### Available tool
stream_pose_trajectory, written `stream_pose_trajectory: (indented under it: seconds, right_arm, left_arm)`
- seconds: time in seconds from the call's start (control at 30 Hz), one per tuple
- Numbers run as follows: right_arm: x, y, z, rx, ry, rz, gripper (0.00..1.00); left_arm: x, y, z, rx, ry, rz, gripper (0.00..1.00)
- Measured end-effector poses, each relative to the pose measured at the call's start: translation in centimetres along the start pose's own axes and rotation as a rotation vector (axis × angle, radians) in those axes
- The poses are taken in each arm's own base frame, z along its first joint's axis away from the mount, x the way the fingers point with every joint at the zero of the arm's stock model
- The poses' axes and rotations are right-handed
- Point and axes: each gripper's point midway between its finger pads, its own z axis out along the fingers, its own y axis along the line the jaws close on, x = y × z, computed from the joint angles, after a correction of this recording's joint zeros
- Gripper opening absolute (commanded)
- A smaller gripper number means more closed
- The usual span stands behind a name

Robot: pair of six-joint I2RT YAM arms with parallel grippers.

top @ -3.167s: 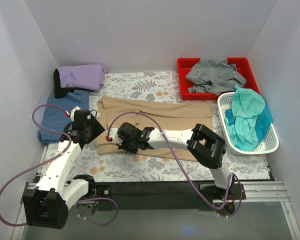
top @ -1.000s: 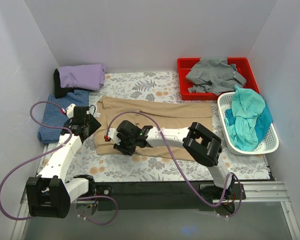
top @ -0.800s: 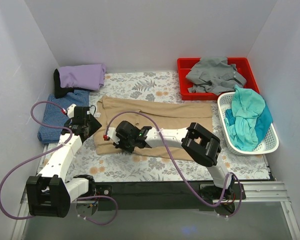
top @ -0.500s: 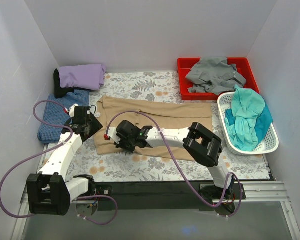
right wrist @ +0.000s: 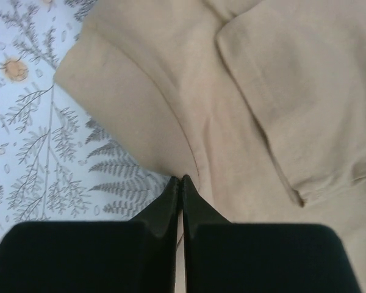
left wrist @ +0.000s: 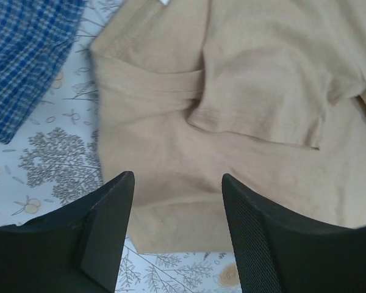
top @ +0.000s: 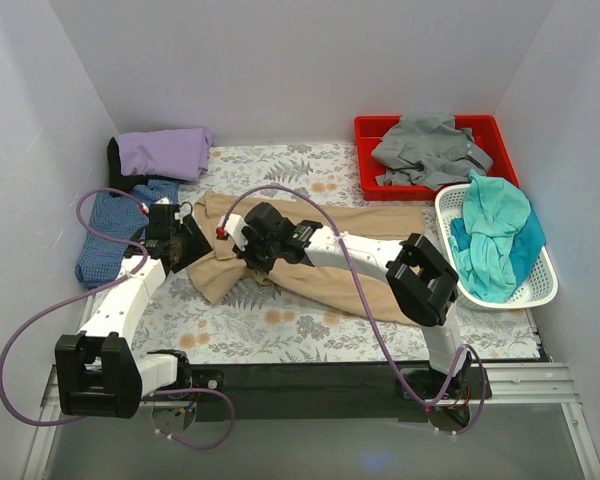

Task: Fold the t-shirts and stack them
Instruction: Fold the tshirt

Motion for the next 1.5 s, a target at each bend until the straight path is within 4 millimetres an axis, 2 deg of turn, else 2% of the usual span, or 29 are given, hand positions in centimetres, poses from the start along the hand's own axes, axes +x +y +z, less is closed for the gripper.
stream_pose_trajectory:
  seconds: [0.17, 0.3, 0.43, 0.63, 0.77, 0.9, 1.17, 1.23, 1.33, 1.5]
  right_arm:
    - [-0.6, -3.1, 0.9, 0.023, -0.014, 0.03, 0.01]
    - [0.4, -4.8, 2.3, 0.028, 0.007, 0.047, 0.01]
    - [1.4, -5.3, 3.6, 0.015, 0.028, 0.055, 0.01]
    - [1.7, -5.9, 4.5, 0.005, 0.038, 0.067, 0.01]
    - [1.5, -6.2, 4.4, 0.005, 0.031, 0.071, 0.01]
    - [1.6, -6.7, 4.2, 0.009, 0.028, 0.077, 0.01]
    - [1.6, -6.9, 4.2, 0.012, 0.028, 0.079, 0.01]
    - [1.6, -6.9, 4.2, 0.011, 0.028, 0.079, 0.01]
    - [1.6, -7.0, 4.2, 0.012, 0.026, 0.08, 0.01]
    - [1.8, -7.0, 4.2, 0.013, 0.027, 0.081, 0.01]
  left_arm:
    - [0.1, -2.7, -0.7, 0.148, 0.036, 0.054, 0.55]
    - [1.4, -4.8, -1.5, 0.289, 0.112, 0.106, 0.53]
    - [3.0, -6.2, -2.2, 0.386, 0.189, 0.134, 0.53]
    - [5.2, -7.9, -3.8, 0.484, 0.284, 0.146, 0.5]
    - [6.4, -7.8, -4.2, 0.465, 0.321, 0.135, 0.5]
    - [7.0, -7.1, -3.7, 0.383, 0.32, 0.124, 0.51]
    - [9.5, -4.6, 0.9, 0.099, 0.353, 0.096, 0.54]
    - [9.8, -4.1, 1.5, 0.049, 0.338, 0.078, 0.54]
    - [9.3, -3.4, 1.8, -0.009, 0.281, 0.049, 0.55]
    - [6.3, -2.7, 1.4, -0.06, 0.113, 0.01, 0.55]
